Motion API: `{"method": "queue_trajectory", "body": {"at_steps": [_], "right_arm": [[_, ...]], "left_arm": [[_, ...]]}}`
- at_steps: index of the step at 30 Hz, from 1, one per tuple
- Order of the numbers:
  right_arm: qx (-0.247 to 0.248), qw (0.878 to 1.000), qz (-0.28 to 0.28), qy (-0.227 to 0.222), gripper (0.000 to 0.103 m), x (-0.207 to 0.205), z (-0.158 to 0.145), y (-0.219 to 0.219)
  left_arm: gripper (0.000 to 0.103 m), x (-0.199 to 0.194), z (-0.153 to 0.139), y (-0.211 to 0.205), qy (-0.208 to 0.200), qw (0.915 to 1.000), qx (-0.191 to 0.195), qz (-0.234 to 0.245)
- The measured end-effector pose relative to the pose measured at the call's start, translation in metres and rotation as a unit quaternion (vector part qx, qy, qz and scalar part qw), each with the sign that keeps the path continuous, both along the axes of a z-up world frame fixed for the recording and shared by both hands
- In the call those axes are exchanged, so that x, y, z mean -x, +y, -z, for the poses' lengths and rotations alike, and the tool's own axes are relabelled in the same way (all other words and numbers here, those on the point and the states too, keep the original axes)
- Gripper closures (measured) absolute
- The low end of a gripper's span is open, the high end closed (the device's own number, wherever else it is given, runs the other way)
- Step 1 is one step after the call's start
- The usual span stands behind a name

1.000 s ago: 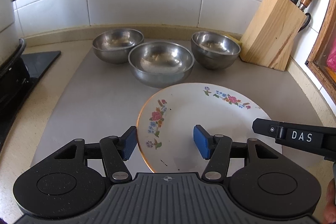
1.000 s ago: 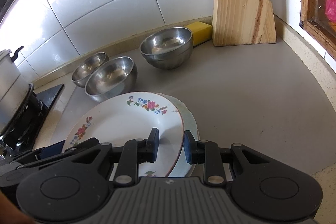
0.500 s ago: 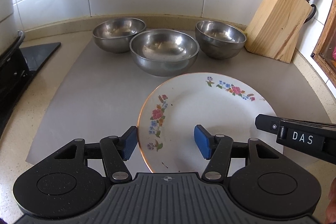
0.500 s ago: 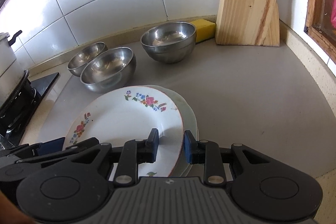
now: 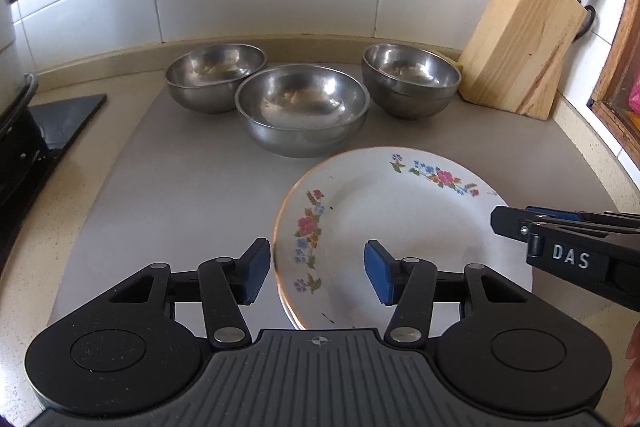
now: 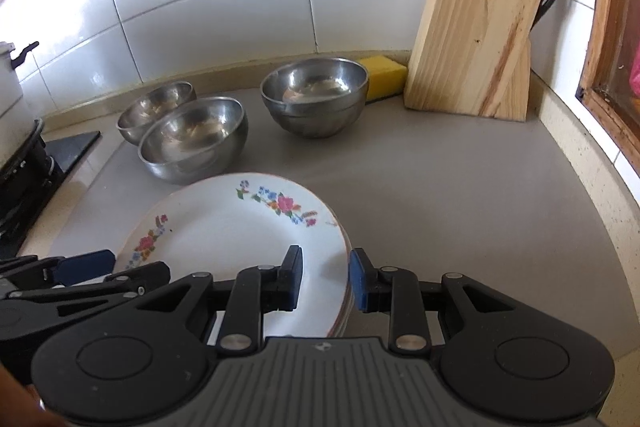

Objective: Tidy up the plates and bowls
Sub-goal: 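Open the right gripper and release the plate on the stack, then move both grippers toward the stainless steel bowls by the wall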

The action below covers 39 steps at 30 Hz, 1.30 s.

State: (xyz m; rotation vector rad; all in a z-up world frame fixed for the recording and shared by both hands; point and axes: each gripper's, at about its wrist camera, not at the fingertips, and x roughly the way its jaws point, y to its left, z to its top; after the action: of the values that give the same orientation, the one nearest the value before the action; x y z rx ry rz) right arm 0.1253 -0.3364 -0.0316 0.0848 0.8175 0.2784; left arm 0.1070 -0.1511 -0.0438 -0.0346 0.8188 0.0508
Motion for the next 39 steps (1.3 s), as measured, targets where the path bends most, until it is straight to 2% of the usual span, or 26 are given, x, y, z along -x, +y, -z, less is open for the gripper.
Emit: {"method": "queue_trajectory", "body": {"at_steps": [5,13,15,19,22,24,27,33,39], "right_arm": [[0.007,1.000,-0.013,-0.015,0.102,0.000,-0.006,0.001],[-0.006,1.000,-0.017,-0.008,0.098,-0.018,-0.012,-0.007],[-0.010,1.000,-0.019,-0.006,0.095,-0.025,-0.013,-0.007],[-0.019,0.999,-0.032,0.004,0.088,-0.041,-0.017,-0.006],[-0.030,0.999,-0.043,0.013,0.084,-0.053,-0.019,-0.003],[-0.038,0.998,-0.048,0.018,0.081,-0.063,-0.023,0.000],[-0.053,0.996,-0.066,0.031,0.072,-0.077,-0.028,0.005],[-0.076,0.992,-0.090,0.053,0.071,-0.103,-0.037,0.022],[-0.067,0.990,-0.119,0.038,0.071,-0.117,-0.054,0.049]], "left_arm": [[0.044,0.001,-0.009,0.013,-0.006,0.9999,-0.004,-0.013],[0.035,-0.012,-0.021,0.042,-0.004,0.9985,-0.004,-0.054],[0.033,-0.018,-0.023,0.047,-0.001,0.9981,-0.005,-0.062],[0.025,-0.027,-0.028,0.052,0.001,0.9976,-0.012,-0.068],[0.024,-0.034,-0.035,0.055,0.000,0.9974,-0.019,-0.069],[0.024,-0.041,-0.037,0.061,0.008,0.9969,-0.011,-0.077],[0.023,-0.051,-0.038,0.071,0.022,0.9955,0.003,-0.092],[0.023,-0.061,-0.048,0.087,0.029,0.9935,0.008,-0.110],[0.023,-0.073,-0.059,0.104,0.026,0.9915,-0.008,-0.127]]}}
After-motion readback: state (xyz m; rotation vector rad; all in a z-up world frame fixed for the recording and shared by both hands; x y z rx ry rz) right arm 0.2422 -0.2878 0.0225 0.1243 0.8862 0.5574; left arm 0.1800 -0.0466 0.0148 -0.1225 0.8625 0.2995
